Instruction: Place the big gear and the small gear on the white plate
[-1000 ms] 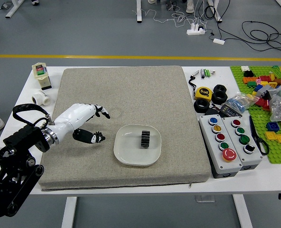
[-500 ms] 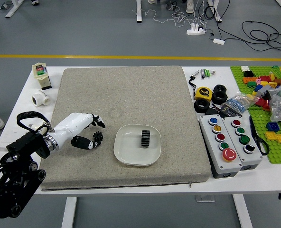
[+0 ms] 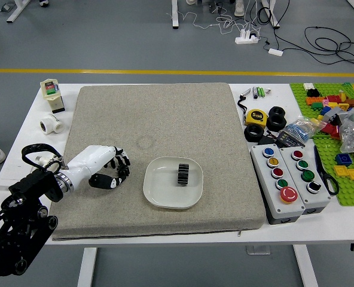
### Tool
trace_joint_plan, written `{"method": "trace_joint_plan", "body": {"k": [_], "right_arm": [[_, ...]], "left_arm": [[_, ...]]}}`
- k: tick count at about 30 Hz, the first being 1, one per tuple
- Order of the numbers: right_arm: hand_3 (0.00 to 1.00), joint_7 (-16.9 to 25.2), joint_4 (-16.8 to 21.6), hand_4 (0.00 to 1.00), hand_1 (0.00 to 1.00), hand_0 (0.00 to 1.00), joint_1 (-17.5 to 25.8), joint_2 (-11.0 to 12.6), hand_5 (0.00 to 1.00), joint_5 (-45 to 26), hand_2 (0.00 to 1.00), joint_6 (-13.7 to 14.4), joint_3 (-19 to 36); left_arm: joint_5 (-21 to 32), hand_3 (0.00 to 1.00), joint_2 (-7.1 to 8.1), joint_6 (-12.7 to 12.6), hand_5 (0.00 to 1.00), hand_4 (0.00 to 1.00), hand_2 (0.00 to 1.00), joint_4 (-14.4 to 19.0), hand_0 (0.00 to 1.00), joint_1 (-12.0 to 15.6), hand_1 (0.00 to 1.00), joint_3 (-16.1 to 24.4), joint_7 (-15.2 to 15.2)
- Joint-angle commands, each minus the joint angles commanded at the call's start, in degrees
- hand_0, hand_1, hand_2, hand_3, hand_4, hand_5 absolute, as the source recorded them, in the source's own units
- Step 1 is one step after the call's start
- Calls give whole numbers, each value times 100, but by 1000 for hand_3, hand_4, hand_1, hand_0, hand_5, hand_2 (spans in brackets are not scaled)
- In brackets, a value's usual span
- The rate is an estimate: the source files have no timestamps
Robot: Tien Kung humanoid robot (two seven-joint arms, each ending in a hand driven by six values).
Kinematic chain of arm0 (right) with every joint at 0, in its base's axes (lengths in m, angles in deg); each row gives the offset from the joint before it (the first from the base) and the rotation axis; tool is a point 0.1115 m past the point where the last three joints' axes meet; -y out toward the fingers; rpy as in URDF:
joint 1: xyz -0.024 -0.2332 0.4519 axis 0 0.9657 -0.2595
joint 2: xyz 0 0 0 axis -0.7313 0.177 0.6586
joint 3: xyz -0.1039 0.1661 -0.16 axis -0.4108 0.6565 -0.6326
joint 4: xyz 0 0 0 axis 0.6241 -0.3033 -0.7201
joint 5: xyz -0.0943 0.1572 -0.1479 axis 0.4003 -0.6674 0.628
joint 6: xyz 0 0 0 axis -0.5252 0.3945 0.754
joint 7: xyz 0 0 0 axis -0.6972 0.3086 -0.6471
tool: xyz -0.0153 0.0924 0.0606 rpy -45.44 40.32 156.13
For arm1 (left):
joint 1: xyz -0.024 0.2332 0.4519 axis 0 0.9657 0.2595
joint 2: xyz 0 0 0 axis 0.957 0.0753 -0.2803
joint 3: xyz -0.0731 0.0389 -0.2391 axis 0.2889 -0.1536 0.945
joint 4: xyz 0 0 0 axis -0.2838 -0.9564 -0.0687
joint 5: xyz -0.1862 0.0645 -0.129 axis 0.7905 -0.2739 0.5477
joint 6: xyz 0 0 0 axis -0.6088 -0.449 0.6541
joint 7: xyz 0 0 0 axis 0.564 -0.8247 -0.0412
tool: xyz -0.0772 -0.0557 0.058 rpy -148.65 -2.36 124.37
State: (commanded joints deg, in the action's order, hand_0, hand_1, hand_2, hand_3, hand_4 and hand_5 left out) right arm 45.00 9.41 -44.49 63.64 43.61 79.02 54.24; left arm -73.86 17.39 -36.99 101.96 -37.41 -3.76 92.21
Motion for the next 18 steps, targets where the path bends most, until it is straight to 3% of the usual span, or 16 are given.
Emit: {"method": "trace_joint_plan", "body": {"k": [8, 18], "right_arm": [[586, -3, 0, 791, 610, 613, 10, -1, 750, 25, 703, 0, -3], [586, 10, 0, 789, 609, 614, -2, 7, 751, 4, 702, -7, -13]], "left_arm": [[0, 528, 14, 14, 2, 448, 414, 145, 282, 45, 335, 14, 23], [0, 529, 25, -72, 2, 461, 416, 1143, 283, -5, 340, -269, -32]]}}
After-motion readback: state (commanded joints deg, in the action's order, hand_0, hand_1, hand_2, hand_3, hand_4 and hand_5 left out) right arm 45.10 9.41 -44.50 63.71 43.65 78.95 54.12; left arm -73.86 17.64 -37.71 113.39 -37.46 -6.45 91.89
